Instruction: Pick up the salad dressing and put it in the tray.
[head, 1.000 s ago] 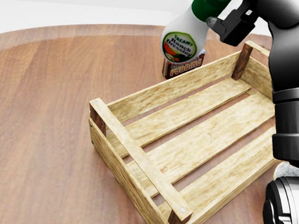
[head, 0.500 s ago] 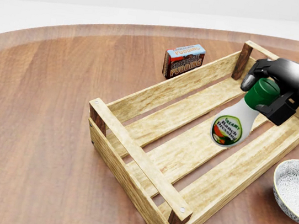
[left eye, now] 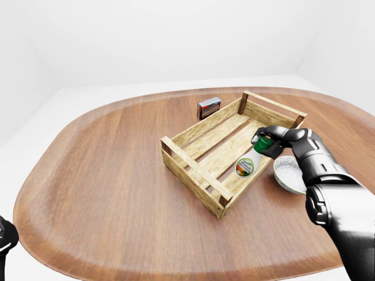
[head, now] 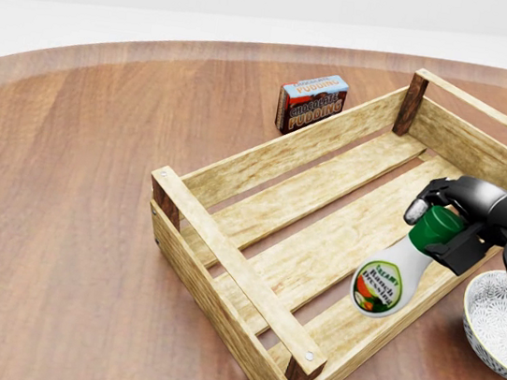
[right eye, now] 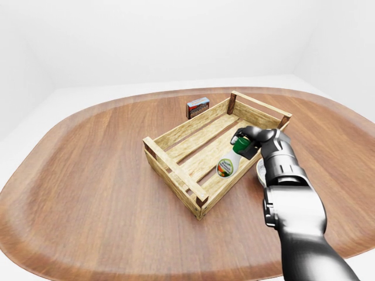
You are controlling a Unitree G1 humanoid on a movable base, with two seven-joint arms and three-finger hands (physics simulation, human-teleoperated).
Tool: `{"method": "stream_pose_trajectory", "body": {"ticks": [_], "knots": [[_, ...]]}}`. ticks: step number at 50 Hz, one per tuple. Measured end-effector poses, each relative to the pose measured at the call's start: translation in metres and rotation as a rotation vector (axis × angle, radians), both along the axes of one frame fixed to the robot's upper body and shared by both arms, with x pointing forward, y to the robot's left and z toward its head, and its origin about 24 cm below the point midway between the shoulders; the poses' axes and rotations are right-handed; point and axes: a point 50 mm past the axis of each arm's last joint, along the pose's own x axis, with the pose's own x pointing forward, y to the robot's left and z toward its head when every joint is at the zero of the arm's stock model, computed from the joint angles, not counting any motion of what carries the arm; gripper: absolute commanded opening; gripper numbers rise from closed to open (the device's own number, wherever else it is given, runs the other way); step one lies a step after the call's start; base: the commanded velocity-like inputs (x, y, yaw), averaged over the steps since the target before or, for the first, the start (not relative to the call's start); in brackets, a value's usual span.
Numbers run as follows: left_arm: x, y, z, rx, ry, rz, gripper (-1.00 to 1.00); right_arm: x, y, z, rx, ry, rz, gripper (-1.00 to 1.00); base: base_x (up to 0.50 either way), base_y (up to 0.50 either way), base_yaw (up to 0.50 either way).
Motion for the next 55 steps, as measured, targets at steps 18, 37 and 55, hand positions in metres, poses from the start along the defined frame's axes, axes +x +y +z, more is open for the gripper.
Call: {"method": "stream_pose_trajectory", "body": {"ticks": [18,37,55], "knots": [[0.001,-0.001,-0.002,0.000,0.004,-0.001,1.00,0.003,0.010,-0.007,-0.037,-0.007,-0.008,-1.00,0.00,0.00,0.00],[0.001,-0.001,-0.004,-0.005,0.008,-0.002,1.00,0.010,0.020,-0.001,-0.128,-0.041,0.008,-1.00,0.00,0.00,0.00],[0.001,-0.001,-0.006,-0.006,0.012,-0.002,1.00,0.009,0.015,0.000,-0.241,-0.041,0.010,-1.00,0.00,0.00,0.00]]}}
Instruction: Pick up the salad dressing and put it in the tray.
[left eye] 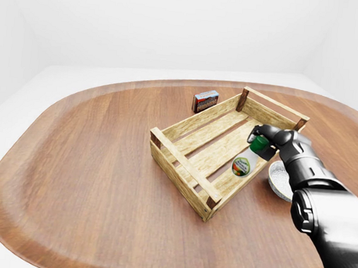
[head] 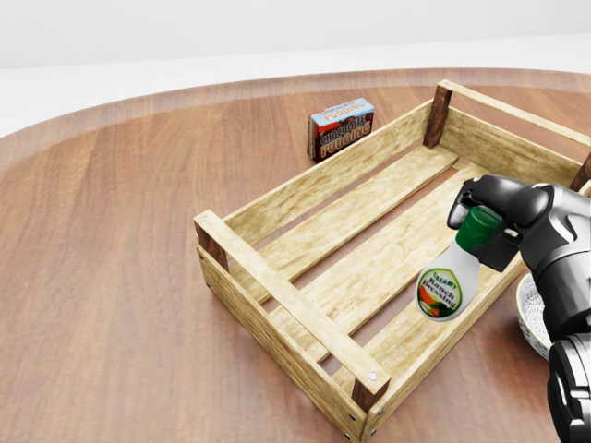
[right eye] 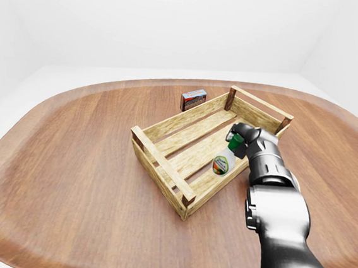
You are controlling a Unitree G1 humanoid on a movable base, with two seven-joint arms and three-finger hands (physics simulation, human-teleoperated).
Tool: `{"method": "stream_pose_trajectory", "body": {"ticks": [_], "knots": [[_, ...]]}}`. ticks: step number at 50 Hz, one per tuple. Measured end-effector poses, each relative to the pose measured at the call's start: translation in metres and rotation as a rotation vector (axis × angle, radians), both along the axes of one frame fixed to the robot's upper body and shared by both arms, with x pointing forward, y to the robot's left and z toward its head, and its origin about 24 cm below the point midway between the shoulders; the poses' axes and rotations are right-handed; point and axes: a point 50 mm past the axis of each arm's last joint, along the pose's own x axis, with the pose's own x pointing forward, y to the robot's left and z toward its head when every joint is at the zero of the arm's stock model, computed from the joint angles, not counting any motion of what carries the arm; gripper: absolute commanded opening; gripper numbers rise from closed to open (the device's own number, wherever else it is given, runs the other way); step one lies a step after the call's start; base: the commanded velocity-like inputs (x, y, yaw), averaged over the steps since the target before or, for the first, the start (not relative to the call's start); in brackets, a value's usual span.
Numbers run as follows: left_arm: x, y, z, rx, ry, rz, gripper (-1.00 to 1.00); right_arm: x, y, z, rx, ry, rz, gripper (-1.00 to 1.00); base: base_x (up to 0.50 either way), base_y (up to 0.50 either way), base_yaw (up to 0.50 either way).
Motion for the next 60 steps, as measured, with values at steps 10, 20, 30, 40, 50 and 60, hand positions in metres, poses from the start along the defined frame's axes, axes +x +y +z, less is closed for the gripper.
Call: {"method": "stream_pose_trajectory", "body": {"ticks": [10,20,30,40,50,60], "knots": [[0.000,0.000,-0.001,0.000,0.001,0.001,1.00,-0.001,-0.006,-0.003,-0.050,-0.079,-0.041,-1.00,0.00,0.00,0.00],[0.000,0.000,0.000,0.000,0.002,0.001,1.00,-0.001,-0.007,-0.006,-0.096,-0.169,-0.071,-1.00,0.00,0.00,0.00],[0.000,0.000,0.000,-0.001,0.003,0.001,1.00,-0.002,-0.003,-0.013,-0.105,-0.202,-0.081,-1.00,0.00,0.00,0.00],[0.000,0.000,-0.001,-0.002,0.004,0.001,1.00,-0.005,-0.001,-0.022,-0.101,-0.205,-0.089,-0.99,0.00,0.00,0.00],[0.000,-0.001,-0.002,-0.004,0.006,0.000,1.00,-0.007,0.000,-0.030,-0.094,-0.193,-0.091,-0.99,0.00,0.00,0.00],[0.001,-0.001,-0.003,-0.005,0.008,-0.001,1.00,-0.010,0.001,-0.039,-0.090,-0.172,-0.091,-0.99,0.00,0.00,0.00]]}}
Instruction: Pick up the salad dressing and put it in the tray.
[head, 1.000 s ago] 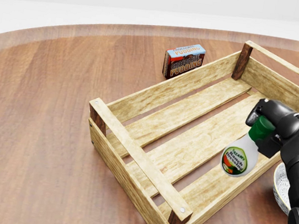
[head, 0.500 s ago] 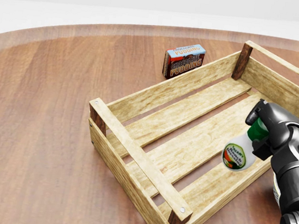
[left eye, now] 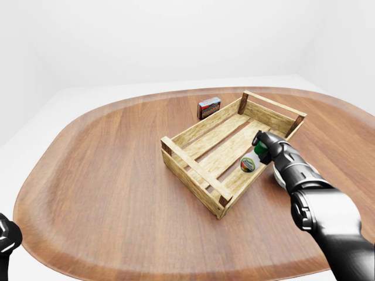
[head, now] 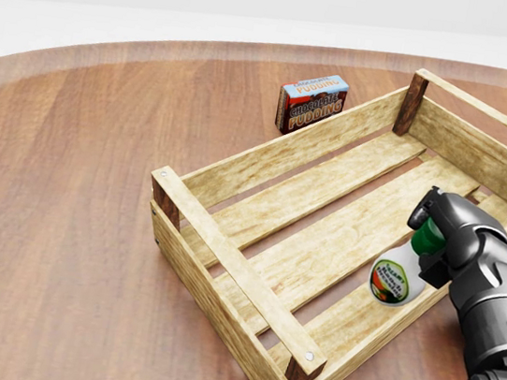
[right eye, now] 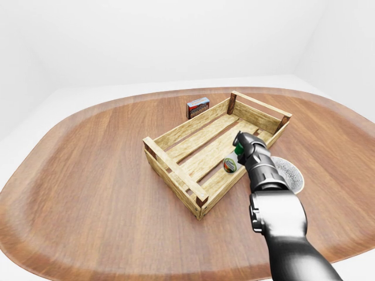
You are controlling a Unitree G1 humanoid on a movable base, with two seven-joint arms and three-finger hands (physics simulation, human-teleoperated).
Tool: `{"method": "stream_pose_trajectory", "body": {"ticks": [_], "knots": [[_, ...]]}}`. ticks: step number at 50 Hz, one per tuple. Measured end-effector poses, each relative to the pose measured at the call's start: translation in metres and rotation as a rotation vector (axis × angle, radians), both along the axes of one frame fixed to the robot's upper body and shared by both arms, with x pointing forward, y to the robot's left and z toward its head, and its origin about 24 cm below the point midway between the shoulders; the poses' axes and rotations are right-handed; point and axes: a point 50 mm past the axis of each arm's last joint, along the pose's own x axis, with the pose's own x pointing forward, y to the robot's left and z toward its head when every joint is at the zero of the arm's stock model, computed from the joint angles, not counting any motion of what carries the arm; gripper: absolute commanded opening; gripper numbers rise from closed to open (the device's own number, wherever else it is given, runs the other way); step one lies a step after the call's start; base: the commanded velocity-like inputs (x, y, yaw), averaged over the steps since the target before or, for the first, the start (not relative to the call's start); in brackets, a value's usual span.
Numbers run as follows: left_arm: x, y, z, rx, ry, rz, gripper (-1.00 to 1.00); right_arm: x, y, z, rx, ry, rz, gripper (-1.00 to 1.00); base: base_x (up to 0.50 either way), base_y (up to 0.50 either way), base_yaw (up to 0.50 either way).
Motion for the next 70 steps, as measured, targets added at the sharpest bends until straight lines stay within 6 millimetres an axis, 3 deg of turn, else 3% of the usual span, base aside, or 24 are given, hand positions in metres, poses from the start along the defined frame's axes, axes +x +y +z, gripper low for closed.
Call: {"method": "stream_pose_trajectory", "body": {"ticks": [21,22,31,36,39,43,50,55,61,63,70], "knots": [[0.000,0.000,-0.001,-0.003,0.004,0.001,1.00,-0.005,0.008,-0.015,0.017,0.026,0.006,-0.93,0.00,0.00,0.00],[0.000,0.000,-0.001,-0.003,0.004,0.001,1.00,-0.005,0.008,-0.016,0.019,0.030,0.007,1.00,0.00,0.00,0.00],[0.000,0.000,-0.002,-0.003,0.005,0.002,1.00,-0.006,0.009,-0.018,0.021,0.049,0.016,1.00,0.00,0.00,0.00],[0.000,0.000,-0.002,-0.003,0.004,0.001,1.00,-0.001,0.003,-0.005,-0.010,0.041,0.021,1.00,0.00,0.00,0.00],[0.000,0.000,-0.001,-0.003,0.003,0.000,1.00,0.006,-0.005,0.019,-0.047,0.015,0.022,1.00,0.00,0.00,0.00],[0.000,0.000,-0.001,-0.002,0.003,-0.002,1.00,0.016,-0.020,0.072,-0.123,-0.044,0.020,1.00,0.00,0.00,0.00],[0.002,-0.001,-0.001,0.000,0.002,-0.009,1.00,0.014,-0.042,0.205,-0.305,-0.180,-0.025,1.00,0.00,0.00,0.00],[0.003,-0.002,0.000,0.002,0.001,-0.014,1.00,-0.015,-0.044,0.311,-0.431,-0.308,-0.093,1.00,0.00,0.00,0.00],[0.003,-0.002,0.001,0.003,-0.002,-0.018,1.00,-0.076,-0.031,0.420,-0.532,-0.501,-0.182,1.00,0.00,0.00,0.00],[0.003,-0.002,0.001,0.003,-0.003,-0.019,1.00,-0.089,-0.027,0.436,-0.595,-0.541,-0.217,1.00,0.00,0.00,0.00],[0.004,-0.003,0.002,0.004,-0.005,-0.023,1.00,-0.087,-0.032,0.432,-0.660,-0.491,-0.262,1.00,0.00,0.00,0.00]]}}
